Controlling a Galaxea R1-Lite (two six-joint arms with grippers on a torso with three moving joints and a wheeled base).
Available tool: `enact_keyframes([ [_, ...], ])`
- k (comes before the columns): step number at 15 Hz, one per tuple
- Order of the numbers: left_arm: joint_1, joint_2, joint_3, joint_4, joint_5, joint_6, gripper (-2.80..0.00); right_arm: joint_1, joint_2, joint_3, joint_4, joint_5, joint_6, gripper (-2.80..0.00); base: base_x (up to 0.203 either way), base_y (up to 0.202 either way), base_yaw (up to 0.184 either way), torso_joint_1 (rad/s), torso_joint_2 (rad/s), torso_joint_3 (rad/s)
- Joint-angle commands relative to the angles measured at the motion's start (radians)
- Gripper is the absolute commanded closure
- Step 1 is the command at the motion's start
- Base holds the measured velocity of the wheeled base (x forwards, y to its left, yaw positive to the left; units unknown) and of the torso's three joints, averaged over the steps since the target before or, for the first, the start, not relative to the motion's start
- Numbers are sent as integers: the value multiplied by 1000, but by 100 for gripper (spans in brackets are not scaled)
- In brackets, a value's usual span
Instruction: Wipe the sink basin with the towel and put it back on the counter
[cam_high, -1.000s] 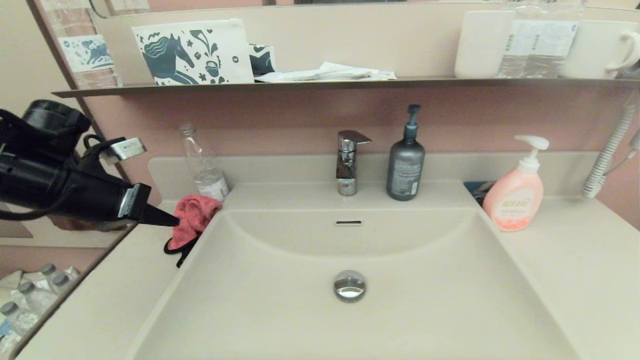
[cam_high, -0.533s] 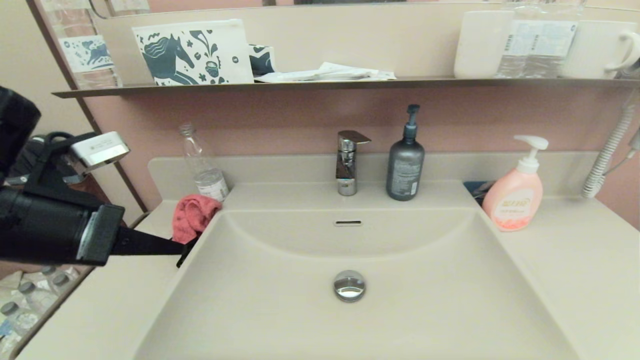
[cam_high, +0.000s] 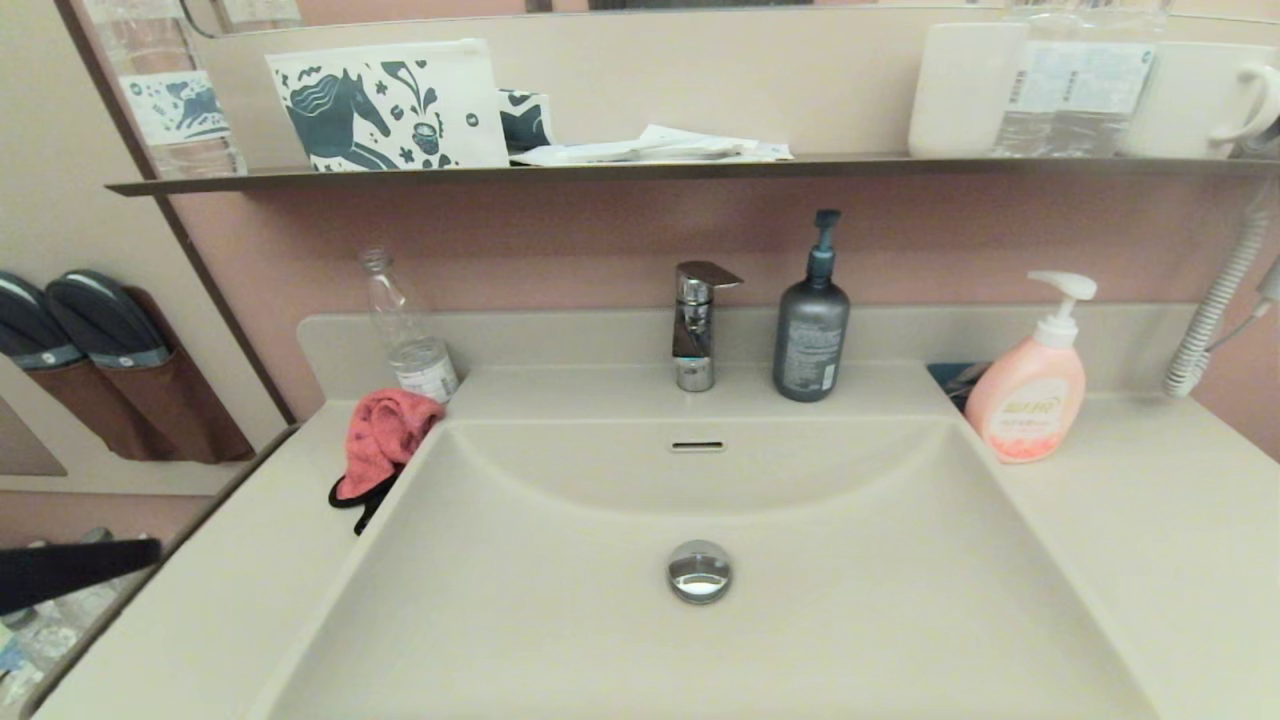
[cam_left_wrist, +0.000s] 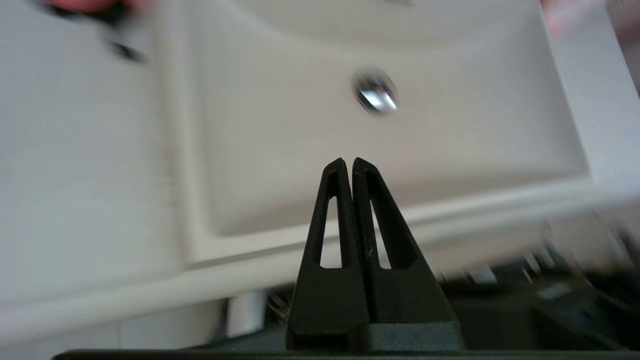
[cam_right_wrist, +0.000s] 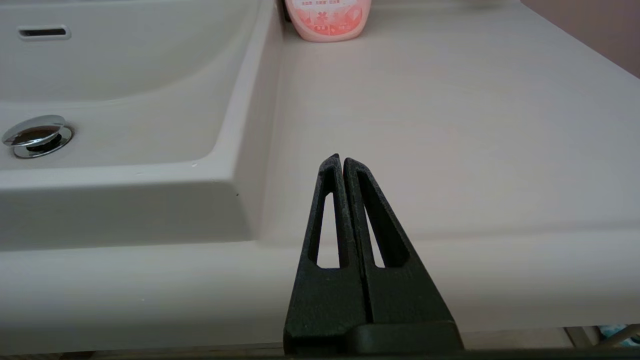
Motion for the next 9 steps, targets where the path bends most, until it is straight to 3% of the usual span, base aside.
enact_keyframes([
  [1,44,-234,39,1,153,-12,0,0,1,0,0,0,0,0,0,0,0,0,0,0],
  [5,197,-381,45,43,216,-5,0,0,1,0,0,0,0,0,0,0,0,0,0,0],
  [9,221,-530,69,89,219,36,0,0,1,0,0,0,0,0,0,0,0,0,0,0],
])
